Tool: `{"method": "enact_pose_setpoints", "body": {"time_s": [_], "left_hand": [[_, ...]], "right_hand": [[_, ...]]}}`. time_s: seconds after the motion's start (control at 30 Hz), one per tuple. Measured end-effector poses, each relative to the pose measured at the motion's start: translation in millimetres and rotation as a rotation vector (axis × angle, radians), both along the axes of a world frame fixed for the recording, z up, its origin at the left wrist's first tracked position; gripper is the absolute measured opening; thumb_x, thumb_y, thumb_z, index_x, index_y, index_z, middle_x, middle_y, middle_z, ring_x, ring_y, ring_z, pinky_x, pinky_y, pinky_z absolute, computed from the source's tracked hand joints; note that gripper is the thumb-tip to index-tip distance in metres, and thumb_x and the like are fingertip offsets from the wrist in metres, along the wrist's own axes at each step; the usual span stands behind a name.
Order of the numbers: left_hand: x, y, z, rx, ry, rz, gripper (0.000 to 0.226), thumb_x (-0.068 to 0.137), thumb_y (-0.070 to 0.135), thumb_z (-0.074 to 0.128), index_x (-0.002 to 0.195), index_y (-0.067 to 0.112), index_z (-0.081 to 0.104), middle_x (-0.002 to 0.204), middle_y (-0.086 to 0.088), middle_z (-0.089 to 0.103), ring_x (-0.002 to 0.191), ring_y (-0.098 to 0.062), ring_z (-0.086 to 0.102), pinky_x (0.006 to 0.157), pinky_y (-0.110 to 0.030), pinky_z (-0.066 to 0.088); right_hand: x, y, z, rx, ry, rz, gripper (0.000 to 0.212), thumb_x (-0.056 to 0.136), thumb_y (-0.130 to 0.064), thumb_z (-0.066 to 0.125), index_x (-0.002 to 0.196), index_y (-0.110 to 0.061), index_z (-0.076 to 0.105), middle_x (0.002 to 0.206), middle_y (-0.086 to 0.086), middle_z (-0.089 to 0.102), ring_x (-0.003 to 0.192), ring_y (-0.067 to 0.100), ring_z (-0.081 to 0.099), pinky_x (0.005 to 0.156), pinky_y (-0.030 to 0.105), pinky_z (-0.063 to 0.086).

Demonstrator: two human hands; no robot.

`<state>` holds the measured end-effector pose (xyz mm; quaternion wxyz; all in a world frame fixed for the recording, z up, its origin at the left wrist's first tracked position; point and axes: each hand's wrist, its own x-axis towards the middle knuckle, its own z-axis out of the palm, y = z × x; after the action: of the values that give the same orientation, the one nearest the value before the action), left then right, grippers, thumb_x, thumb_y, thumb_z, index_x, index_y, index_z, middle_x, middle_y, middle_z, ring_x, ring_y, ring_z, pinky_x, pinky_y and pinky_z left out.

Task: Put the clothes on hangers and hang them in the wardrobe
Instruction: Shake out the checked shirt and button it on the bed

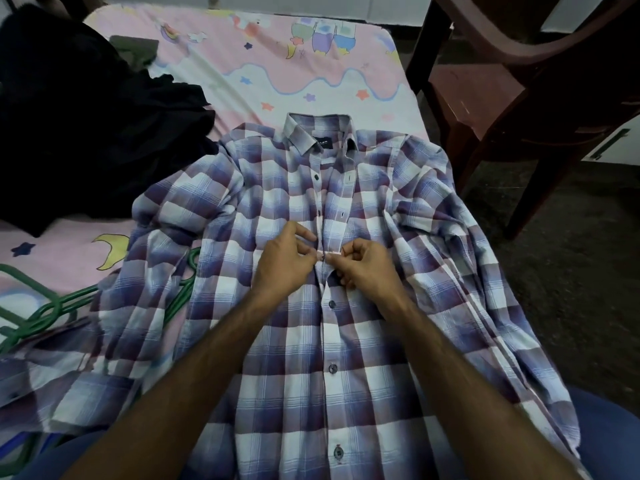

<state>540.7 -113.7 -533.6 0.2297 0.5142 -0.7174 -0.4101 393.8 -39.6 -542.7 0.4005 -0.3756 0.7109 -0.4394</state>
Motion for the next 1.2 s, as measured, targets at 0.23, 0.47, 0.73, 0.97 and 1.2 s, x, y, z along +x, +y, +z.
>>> {"method": "enact_pose_setpoints", "body": {"time_s": [0.23,0.47,0.73,0.97,1.2], "left_hand": [[0.5,-4.2,-5.2,0.138,0.141,0.046,0.023,0.083,0.015,0.080,0.085,0.024,0.059,0.084,0.000,0.068,0.078,-0.013,0.063,0.074,-0.029,0.051],[-0.6,-3.6,-6.5,0.145,0.142,0.049,0.022,0.083,0.015,0.080,0.083,0.024,0.059,0.083,0.002,0.067,0.078,-0.013,0.062,0.075,-0.029,0.051],[0.8,-1.9,-6.5,0.166,0.197,0.012,0.019,0.086,0.007,0.075,0.081,0.022,0.066,0.083,0.004,0.070,0.084,-0.013,0.067,0.089,-0.040,0.055],[-1.6,2.7,-5.9,0.091,0.181,-0.047,0.019,0.092,0.006,0.067,0.095,0.022,0.078,0.092,0.012,0.075,0.091,0.001,0.068,0.090,-0.026,0.055],[-4.4,4.9,-3.6,0.069,0.130,0.000,0.011,0.091,0.015,0.072,0.097,0.023,0.076,0.089,0.015,0.073,0.085,0.002,0.067,0.077,-0.018,0.051]], "right_hand": [[1.6,2.0,-1.0,-0.008,0.021,-0.012,0.025,0.086,-0.031,0.080,0.087,-0.009,0.069,0.070,0.006,0.074,0.059,0.014,0.068,0.058,0.029,0.053],[-0.3,2.3,-0.2,-0.001,0.000,0.026,0.015,0.091,-0.023,0.075,0.089,-0.009,0.070,0.069,0.006,0.074,0.062,0.017,0.069,0.059,0.029,0.053],[3.7,-0.8,-2.4,0.028,0.150,-0.025,0.017,0.085,-0.030,0.076,0.081,-0.016,0.068,0.068,-0.001,0.074,0.064,0.016,0.073,0.072,0.043,0.063],[4.0,3.0,-0.7,0.011,0.068,-0.010,0.015,0.087,-0.027,0.076,0.088,-0.013,0.069,0.073,0.002,0.075,0.065,0.016,0.073,0.066,0.035,0.060],[5.4,3.9,0.2,0.002,0.059,-0.020,0.013,0.087,-0.027,0.075,0.089,-0.015,0.070,0.073,0.001,0.075,0.065,0.015,0.073,0.064,0.031,0.058]]}}
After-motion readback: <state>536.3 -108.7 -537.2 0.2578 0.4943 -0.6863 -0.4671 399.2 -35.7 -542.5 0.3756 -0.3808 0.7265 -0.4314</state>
